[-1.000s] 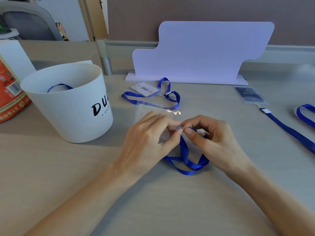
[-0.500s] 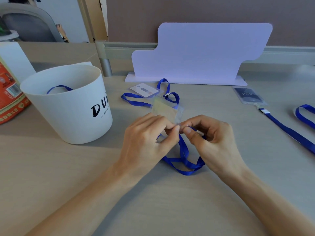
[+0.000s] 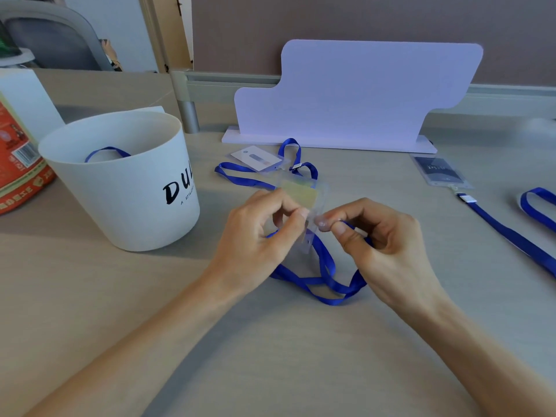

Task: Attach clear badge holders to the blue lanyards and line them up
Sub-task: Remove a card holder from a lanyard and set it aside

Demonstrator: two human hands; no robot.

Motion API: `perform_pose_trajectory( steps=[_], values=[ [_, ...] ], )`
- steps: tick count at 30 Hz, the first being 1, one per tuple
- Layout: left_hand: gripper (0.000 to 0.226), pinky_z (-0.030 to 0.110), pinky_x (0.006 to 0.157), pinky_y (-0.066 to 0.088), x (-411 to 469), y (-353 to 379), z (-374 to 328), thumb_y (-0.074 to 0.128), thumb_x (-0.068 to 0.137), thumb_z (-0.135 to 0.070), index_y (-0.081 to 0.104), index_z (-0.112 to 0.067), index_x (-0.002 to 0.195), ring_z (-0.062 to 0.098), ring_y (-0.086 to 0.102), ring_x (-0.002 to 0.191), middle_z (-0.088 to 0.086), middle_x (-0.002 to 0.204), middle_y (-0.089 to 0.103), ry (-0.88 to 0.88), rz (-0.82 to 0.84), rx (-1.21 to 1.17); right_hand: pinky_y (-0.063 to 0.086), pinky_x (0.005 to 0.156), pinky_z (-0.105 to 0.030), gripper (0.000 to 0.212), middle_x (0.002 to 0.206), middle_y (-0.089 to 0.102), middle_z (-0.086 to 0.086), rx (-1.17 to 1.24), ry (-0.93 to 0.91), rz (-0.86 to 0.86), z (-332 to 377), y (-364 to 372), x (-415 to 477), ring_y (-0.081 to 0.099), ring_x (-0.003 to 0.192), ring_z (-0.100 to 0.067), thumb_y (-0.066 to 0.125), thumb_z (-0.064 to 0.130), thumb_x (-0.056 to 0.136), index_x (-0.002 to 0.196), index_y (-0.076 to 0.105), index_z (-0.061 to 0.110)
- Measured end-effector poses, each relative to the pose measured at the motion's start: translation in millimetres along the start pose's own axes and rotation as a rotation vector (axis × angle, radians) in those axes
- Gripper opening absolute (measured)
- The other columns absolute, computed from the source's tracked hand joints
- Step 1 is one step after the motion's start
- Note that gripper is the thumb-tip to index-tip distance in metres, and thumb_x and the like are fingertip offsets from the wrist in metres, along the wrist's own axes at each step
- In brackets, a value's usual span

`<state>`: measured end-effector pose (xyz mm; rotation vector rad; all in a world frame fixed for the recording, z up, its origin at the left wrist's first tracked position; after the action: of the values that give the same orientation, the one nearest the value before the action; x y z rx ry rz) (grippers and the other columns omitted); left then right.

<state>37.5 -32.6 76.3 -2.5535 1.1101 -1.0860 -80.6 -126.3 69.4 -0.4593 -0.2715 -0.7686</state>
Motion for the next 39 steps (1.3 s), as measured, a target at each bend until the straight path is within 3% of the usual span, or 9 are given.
perform_pose_trajectory(
  steps=[3, 5, 8, 14, 19, 27, 30, 35, 39],
  values=[
    [0.014, 0.008, 0.079, 0.033, 3.8, -4.1, 1.3, 0.052, 0.087, -0.03, 0.062, -0.027, 0.095, 0.01, 0.052, 0.093, -0.018, 0.096, 0.062, -0.001, 0.022, 0.055, 0.051, 0.077, -0.017, 0.023, 0.086, 0.076, 0.007, 0.085, 0.0, 0.064, 1.2, 4.5, 1.4, 0.071, 0.09, -0.008, 0.058, -0.005, 0.09, 0.081, 0.069, 0.013],
    [0.037, 0.007, 0.092, 0.029, 4.6, 0.1, 8.8, 0.05, 0.087, -0.028, 0.054, -0.028, 0.124, 0.006, 0.046, 0.116, -0.02, 0.126, 0.054, -0.05, 0.092, 0.036, 0.05, 0.08, -0.017, 0.024, 0.089, 0.076, 0.007, 0.112, -0.001, 0.118, 1.3, 9.0, 0.9, 0.07, 0.094, -0.008, 0.057, -0.006, 0.09, 0.082, 0.069, 0.013],
    [0.056, 0.028, 0.114, 0.022, 2.1, 10.8, 7.2, 0.041, 0.09, -0.023, 0.034, -0.029, 0.146, 0.005, 0.028, 0.139, -0.017, 0.148, 0.039, -0.011, 0.224, 0.034, 0.051, 0.083, -0.019, 0.021, 0.093, 0.076, 0.008, 0.1, -0.035, 0.163, 5.1, 12.2, 0.3, 0.069, 0.098, -0.01, 0.057, -0.001, 0.088, 0.08, 0.069, 0.015],
    [0.051, 0.037, 0.111, 0.026, -1.3, 19.0, 0.9, 0.034, 0.091, -0.026, 0.041, -0.025, 0.142, 0.006, 0.039, 0.128, -0.01, 0.13, 0.048, 0.094, 0.34, 0.114, 0.052, 0.084, -0.022, 0.021, 0.095, 0.076, 0.009, 0.084, -0.056, 0.212, 6.6, 14.3, -0.9, 0.07, 0.098, -0.011, 0.054, 0.003, 0.085, 0.08, 0.067, 0.018],
    [0.051, 0.013, 0.093, 0.034, -0.7, 19.5, 7.9, 0.04, 0.084, -0.033, 0.054, -0.017, 0.13, 0.001, 0.048, 0.107, -0.01, 0.112, 0.041, 0.037, 0.379, 0.025, 0.053, 0.086, -0.024, 0.014, 0.097, 0.075, 0.01, 0.058, -0.052, 0.198, 4.6, 15.6, -0.1, 0.069, 0.099, -0.011, 0.056, 0.006, 0.086, 0.082, 0.067, 0.014],
    [0.03, 0.007, 0.089, 0.031, 12.3, -6.5, 22.5, 0.047, 0.09, -0.025, 0.06, -0.028, 0.117, -0.002, 0.048, 0.102, -0.014, 0.107, 0.049, -0.042, 0.203, 0.126, 0.052, 0.074, -0.032, 0.017, 0.08, 0.073, 0.006, -0.07, 0.1, -0.048, -15.5, -9.0, 5.3, 0.067, 0.078, -0.012, 0.061, 0.009, 0.09, 0.078, 0.067, 0.02],
    [0.032, 0.017, 0.096, 0.036, 16.0, -14.9, 40.8, 0.041, 0.095, -0.028, 0.058, -0.025, 0.121, 0.001, 0.049, 0.107, -0.011, 0.117, 0.051, -0.069, 0.111, 0.255, 0.04, 0.062, -0.024, 0.015, 0.078, 0.071, 0.01, -0.177, 0.192, -0.146, -30.7, -26.2, 8.1, 0.058, 0.062, -0.003, 0.063, 0.019, 0.09, 0.077, 0.067, 0.025],
    [0.044, 0.026, 0.101, 0.034, 13.9, -9.8, 50.0, 0.031, 0.095, -0.027, 0.054, -0.017, 0.131, 0.015, 0.047, 0.117, -0.003, 0.121, 0.05, -0.062, 0.12, 0.444, 0.044, 0.073, -0.018, 0.013, 0.09, 0.066, 0.015, -0.524, 0.19, -0.03, -42.4, -19.6, 9.8, 0.055, 0.087, -0.008, 0.06, 0.029, 0.091, 0.084, 0.071, 0.03],
    [0.044, 0.034, 0.101, 0.038, 13.3, -7.8, 51.5, 0.03, 0.095, -0.026, 0.053, -0.018, 0.131, 0.017, 0.049, 0.115, -0.001, 0.119, 0.051, -0.066, 0.12, 0.469, 0.044, 0.089, -0.038, 0.058, 0.098, 0.061, 0.009, -0.778, 0.216, 0.172, -41.1, -0.6, 4.4, 0.051, 0.1, -0.018, 0.041, 0.068, 0.079, 0.104, 0.067, 0.022]
  ],
)
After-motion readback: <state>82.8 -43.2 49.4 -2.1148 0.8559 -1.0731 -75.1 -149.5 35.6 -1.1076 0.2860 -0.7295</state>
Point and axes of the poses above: each hand's wrist, its own x-axis towards the middle knuckle, its own y-axis out of the palm, z = x × y, the point moved 10 cm from there along x, towards the middle knuckle
